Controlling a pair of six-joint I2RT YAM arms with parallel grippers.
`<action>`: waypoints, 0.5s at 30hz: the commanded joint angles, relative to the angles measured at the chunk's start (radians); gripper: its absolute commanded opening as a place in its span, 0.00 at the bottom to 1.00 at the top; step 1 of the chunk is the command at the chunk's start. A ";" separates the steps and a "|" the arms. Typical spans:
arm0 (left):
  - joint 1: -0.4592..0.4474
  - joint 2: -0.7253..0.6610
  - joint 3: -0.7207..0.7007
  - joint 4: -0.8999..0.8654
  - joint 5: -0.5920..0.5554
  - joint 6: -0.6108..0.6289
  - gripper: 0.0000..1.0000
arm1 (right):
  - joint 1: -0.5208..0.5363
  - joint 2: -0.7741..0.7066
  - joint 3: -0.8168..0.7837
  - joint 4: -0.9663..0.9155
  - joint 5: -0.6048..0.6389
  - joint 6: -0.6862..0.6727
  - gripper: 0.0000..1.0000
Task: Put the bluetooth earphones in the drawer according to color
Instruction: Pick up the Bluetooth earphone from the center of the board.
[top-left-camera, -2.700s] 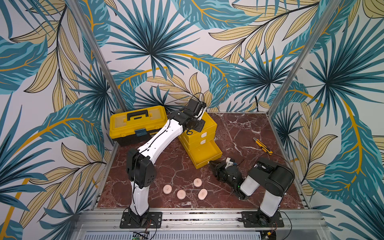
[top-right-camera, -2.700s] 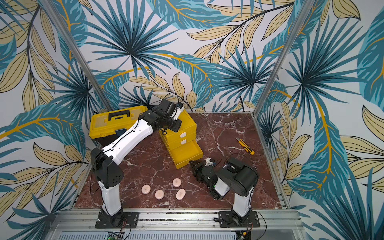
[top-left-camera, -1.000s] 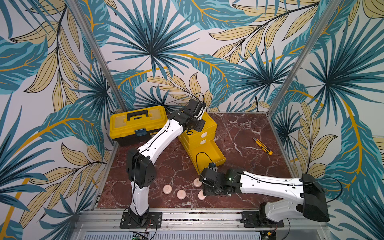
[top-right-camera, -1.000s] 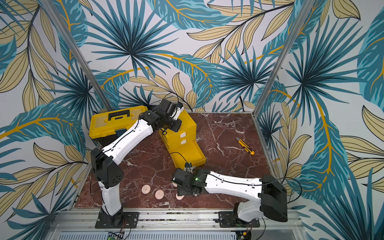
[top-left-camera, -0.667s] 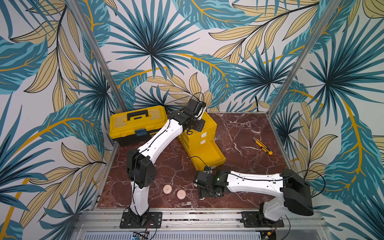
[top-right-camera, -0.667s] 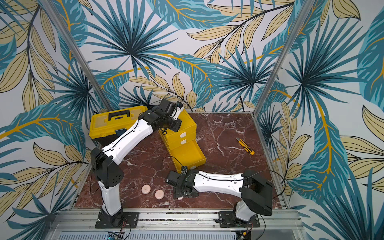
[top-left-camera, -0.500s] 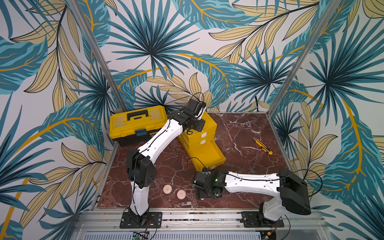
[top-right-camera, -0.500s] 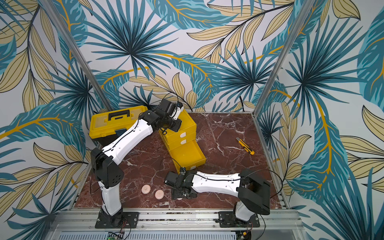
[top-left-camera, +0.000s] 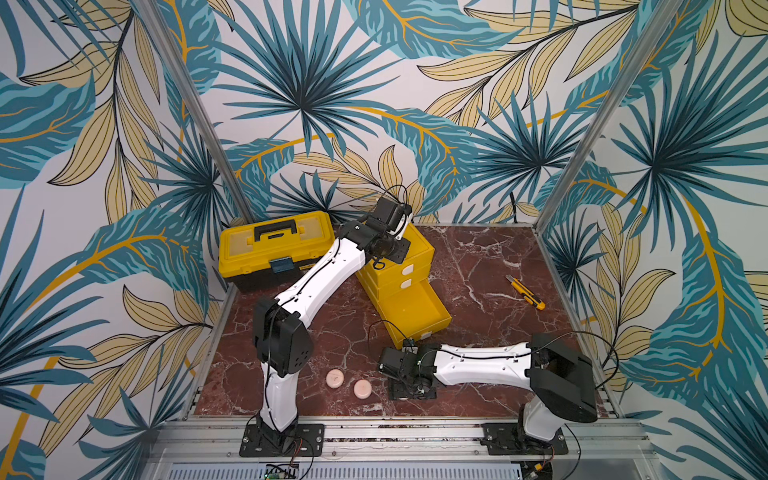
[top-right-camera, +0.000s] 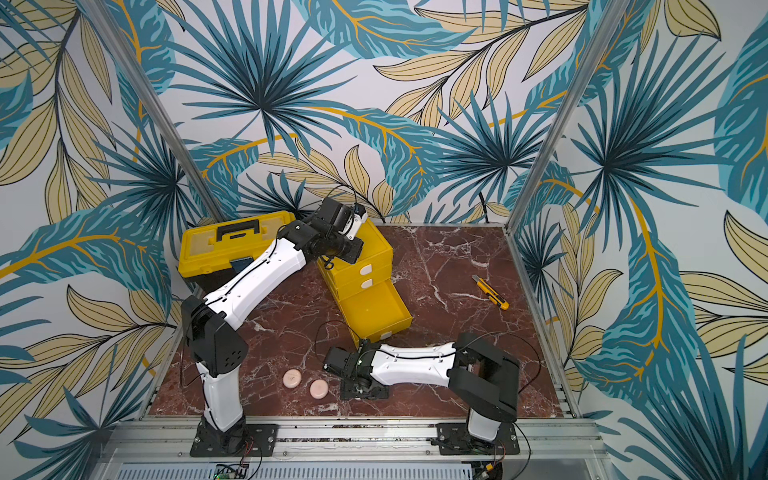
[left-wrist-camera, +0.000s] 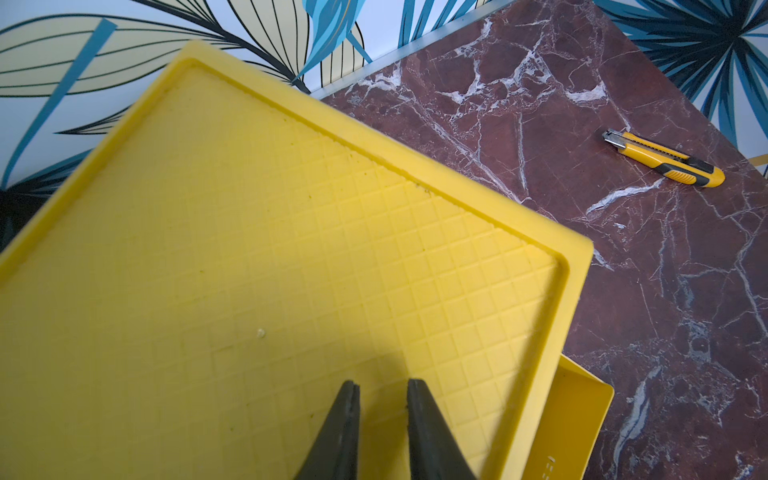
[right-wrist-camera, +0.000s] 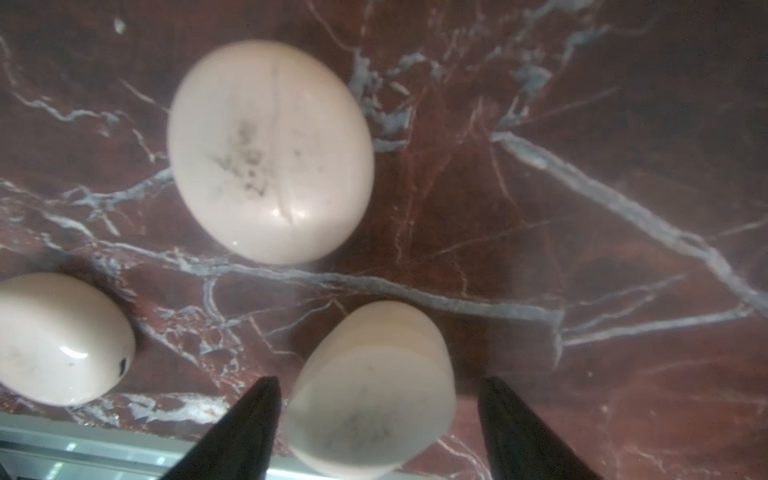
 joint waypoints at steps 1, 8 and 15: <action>0.000 0.018 -0.051 -0.098 0.029 -0.009 0.25 | 0.005 0.004 -0.003 0.003 0.031 0.018 0.72; 0.001 0.014 -0.050 -0.103 0.026 -0.007 0.25 | 0.005 0.009 0.010 -0.015 0.056 0.010 0.58; 0.000 0.010 -0.050 -0.103 0.024 -0.006 0.25 | 0.004 -0.018 -0.004 -0.051 0.089 0.018 0.44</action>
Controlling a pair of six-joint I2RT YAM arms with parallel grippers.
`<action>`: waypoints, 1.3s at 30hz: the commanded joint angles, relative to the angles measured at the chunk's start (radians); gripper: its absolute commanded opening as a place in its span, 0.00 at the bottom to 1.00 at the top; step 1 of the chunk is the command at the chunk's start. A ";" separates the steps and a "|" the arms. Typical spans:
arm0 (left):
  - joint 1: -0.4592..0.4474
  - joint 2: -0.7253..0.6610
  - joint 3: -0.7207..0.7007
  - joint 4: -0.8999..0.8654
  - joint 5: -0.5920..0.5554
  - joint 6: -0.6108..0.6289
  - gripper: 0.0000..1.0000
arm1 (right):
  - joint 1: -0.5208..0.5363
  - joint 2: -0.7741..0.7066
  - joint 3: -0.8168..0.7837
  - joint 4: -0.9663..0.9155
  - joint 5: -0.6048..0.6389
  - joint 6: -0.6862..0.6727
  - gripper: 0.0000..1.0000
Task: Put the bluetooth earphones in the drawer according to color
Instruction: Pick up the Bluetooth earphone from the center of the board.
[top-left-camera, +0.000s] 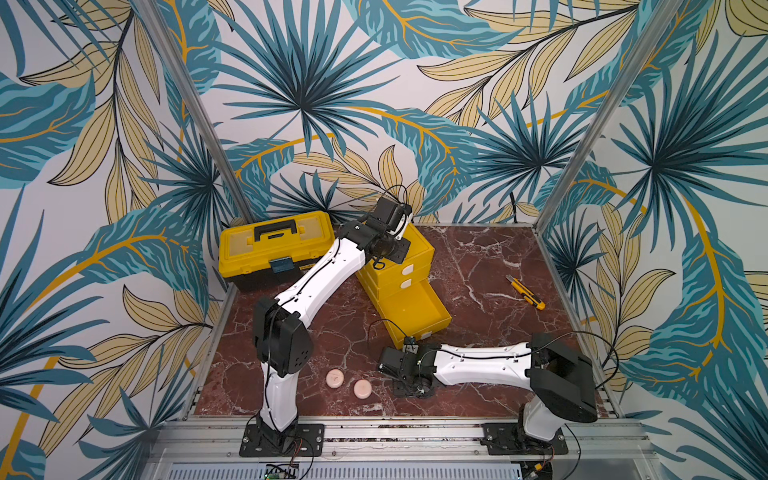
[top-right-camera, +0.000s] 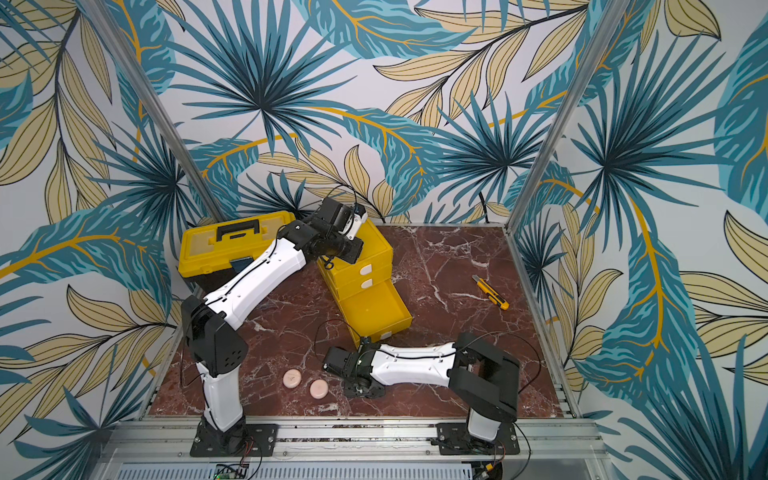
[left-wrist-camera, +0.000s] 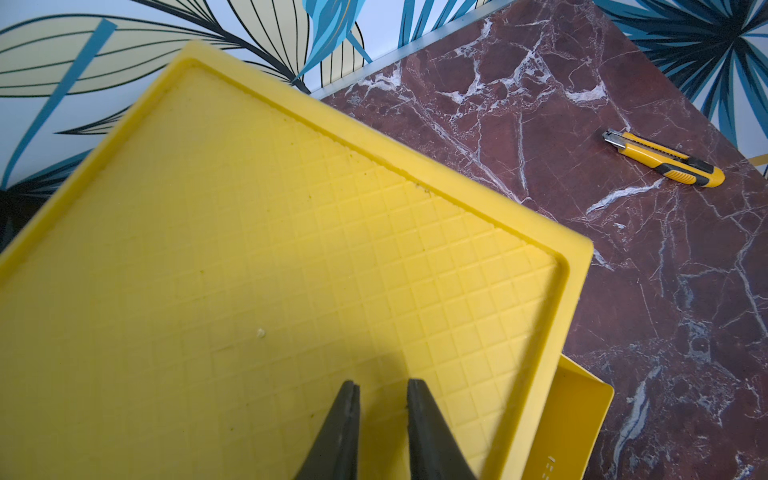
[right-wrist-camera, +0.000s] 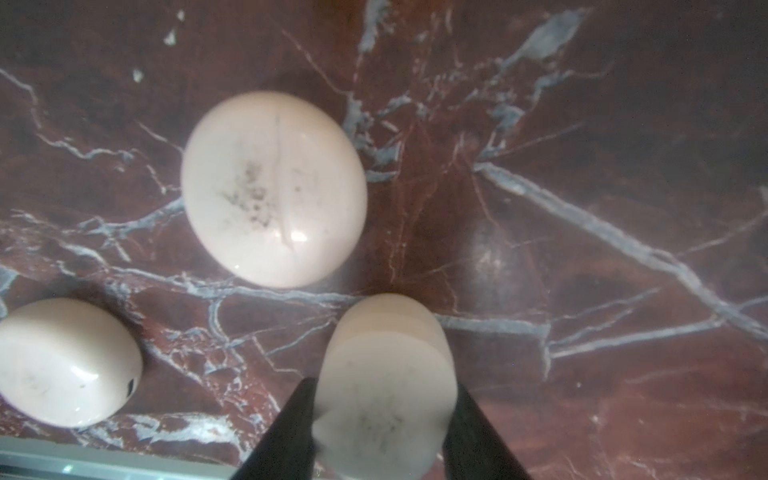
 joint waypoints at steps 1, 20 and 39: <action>0.002 0.011 -0.051 -0.104 0.025 -0.006 0.25 | 0.002 -0.023 -0.013 -0.049 0.042 0.009 0.44; 0.000 -0.010 -0.047 -0.109 0.020 -0.006 0.27 | 0.002 -0.026 -0.007 -0.072 0.077 0.000 0.40; -0.001 -0.429 -0.218 0.113 -0.178 -0.035 0.77 | -0.172 -0.389 0.079 -0.269 0.216 -0.189 0.34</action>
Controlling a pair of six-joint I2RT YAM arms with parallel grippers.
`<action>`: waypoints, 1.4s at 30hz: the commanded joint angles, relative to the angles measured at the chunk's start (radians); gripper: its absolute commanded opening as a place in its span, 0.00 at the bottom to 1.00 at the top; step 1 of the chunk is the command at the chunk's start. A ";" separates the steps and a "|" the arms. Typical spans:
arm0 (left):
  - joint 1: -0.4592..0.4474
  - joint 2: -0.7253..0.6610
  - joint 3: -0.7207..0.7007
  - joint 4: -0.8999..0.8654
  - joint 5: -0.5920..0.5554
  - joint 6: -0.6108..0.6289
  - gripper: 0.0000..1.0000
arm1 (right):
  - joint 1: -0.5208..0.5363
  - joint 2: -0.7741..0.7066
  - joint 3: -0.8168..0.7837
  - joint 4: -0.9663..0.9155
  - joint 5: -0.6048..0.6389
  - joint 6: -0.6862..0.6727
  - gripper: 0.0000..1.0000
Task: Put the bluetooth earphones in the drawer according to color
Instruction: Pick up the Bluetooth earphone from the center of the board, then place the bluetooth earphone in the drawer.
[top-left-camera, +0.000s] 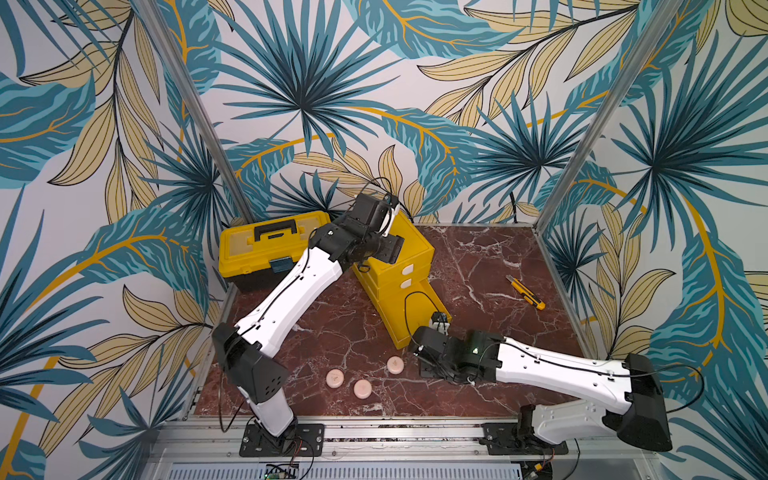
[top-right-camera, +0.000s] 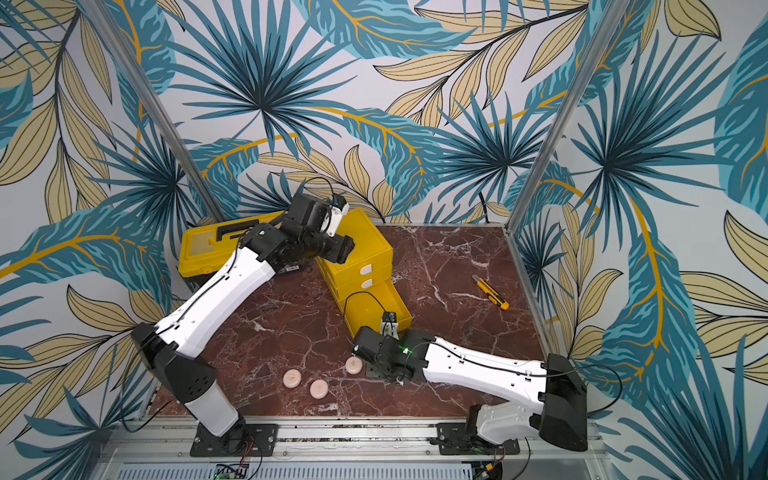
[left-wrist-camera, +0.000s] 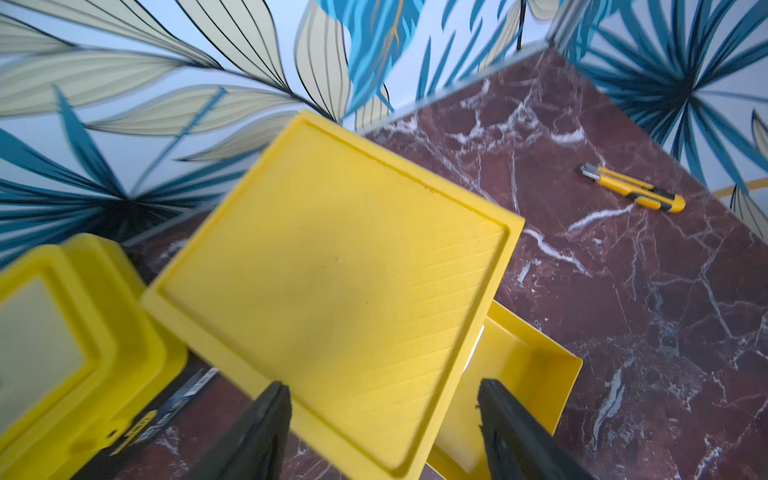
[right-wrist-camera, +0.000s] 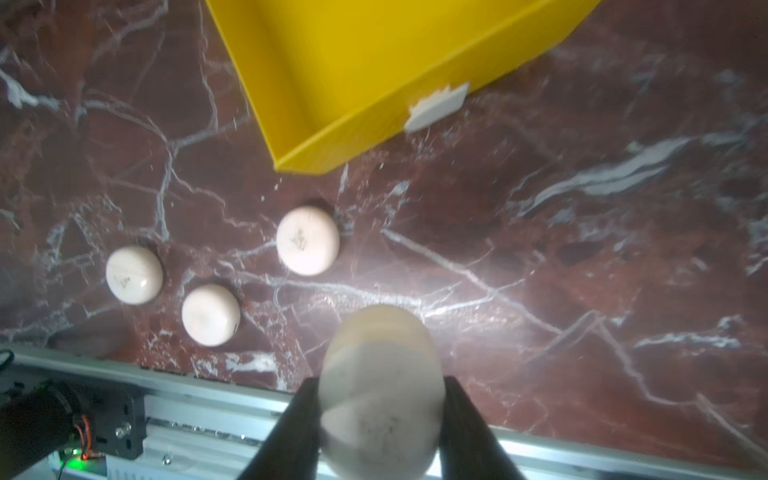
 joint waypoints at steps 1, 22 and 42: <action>-0.001 -0.151 -0.111 0.109 -0.098 -0.035 0.78 | -0.091 0.018 0.067 -0.043 0.066 -0.121 0.34; 0.016 -0.607 -0.571 -0.185 -0.256 -0.340 0.82 | -0.420 0.460 0.380 0.120 0.007 -0.360 0.33; 0.024 -0.804 -0.741 -0.268 -0.215 -0.478 0.83 | -0.472 0.551 0.246 0.376 -0.043 -0.313 0.34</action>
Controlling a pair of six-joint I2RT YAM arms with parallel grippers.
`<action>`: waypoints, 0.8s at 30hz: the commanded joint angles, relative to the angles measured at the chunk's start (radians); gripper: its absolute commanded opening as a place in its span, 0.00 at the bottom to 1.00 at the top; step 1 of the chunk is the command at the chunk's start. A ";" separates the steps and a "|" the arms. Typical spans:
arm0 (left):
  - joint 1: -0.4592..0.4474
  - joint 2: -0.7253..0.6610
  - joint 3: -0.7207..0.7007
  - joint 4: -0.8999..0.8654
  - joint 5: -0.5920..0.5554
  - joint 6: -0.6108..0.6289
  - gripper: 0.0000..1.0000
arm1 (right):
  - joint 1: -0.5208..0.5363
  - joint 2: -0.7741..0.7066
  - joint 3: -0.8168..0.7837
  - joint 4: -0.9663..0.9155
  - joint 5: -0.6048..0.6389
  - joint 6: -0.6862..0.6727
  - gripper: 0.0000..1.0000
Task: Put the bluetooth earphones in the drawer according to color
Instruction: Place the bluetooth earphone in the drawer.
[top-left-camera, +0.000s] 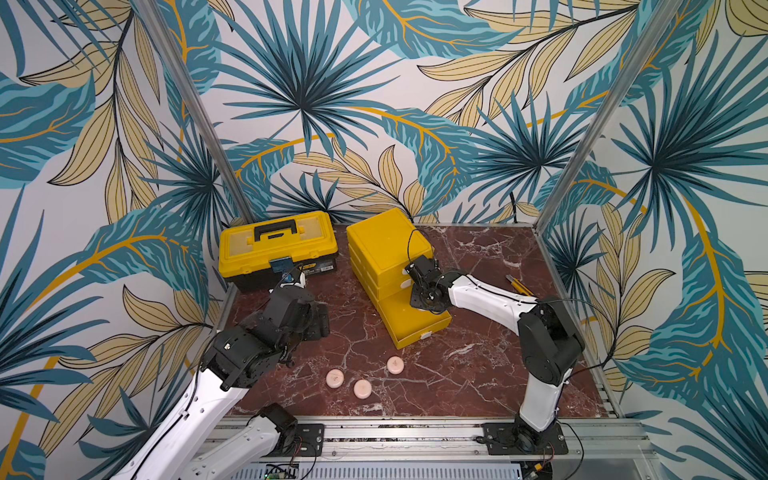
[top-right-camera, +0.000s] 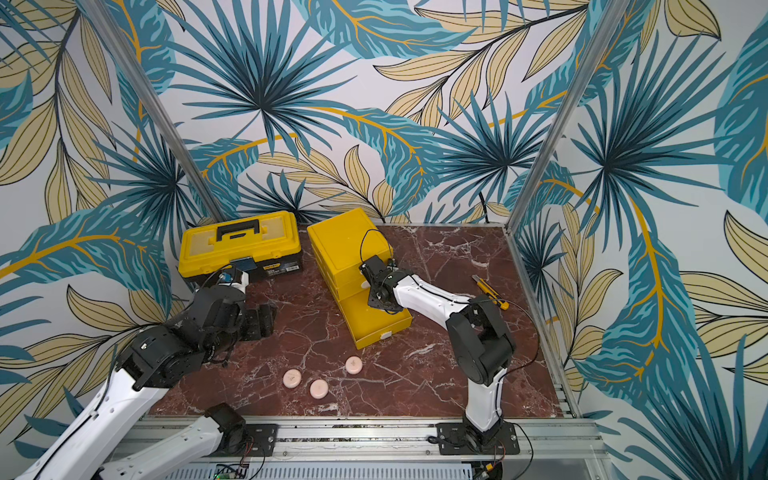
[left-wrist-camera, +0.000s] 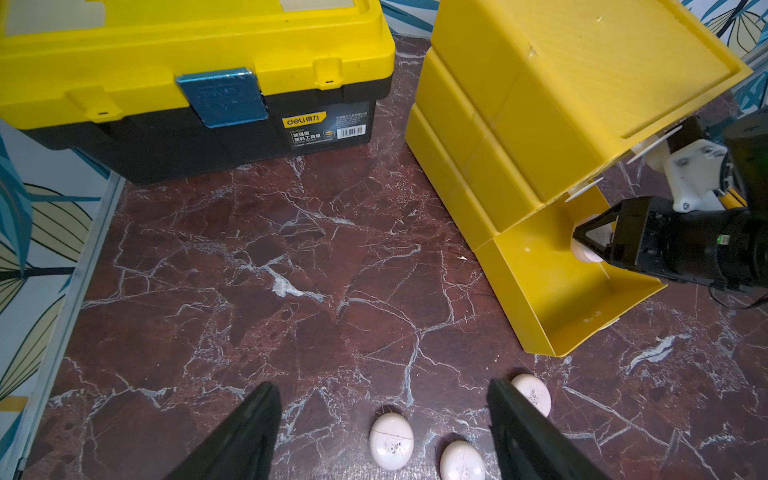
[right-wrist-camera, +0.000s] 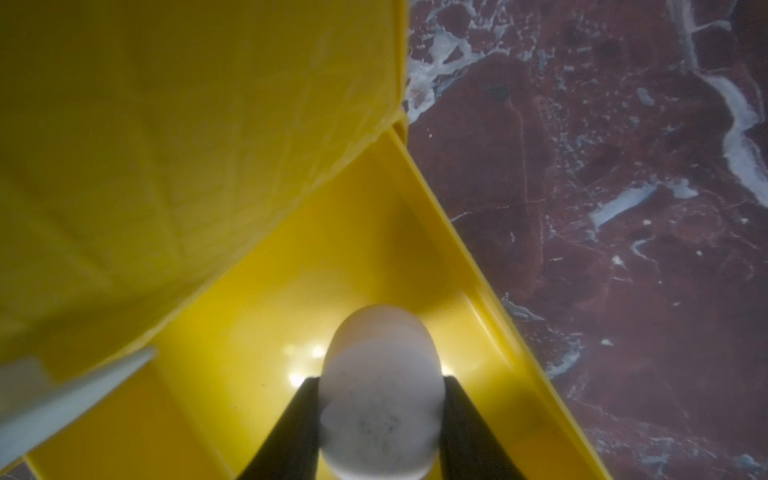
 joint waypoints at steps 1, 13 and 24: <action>0.007 -0.012 -0.024 -0.019 0.003 -0.014 0.83 | -0.010 0.008 -0.042 0.071 -0.012 0.016 0.34; 0.006 -0.016 -0.025 -0.042 -0.001 -0.019 0.83 | -0.020 0.033 -0.059 0.101 -0.028 0.013 0.40; 0.007 -0.028 -0.013 -0.072 -0.012 -0.019 0.84 | -0.028 0.008 -0.063 0.090 -0.037 0.009 0.52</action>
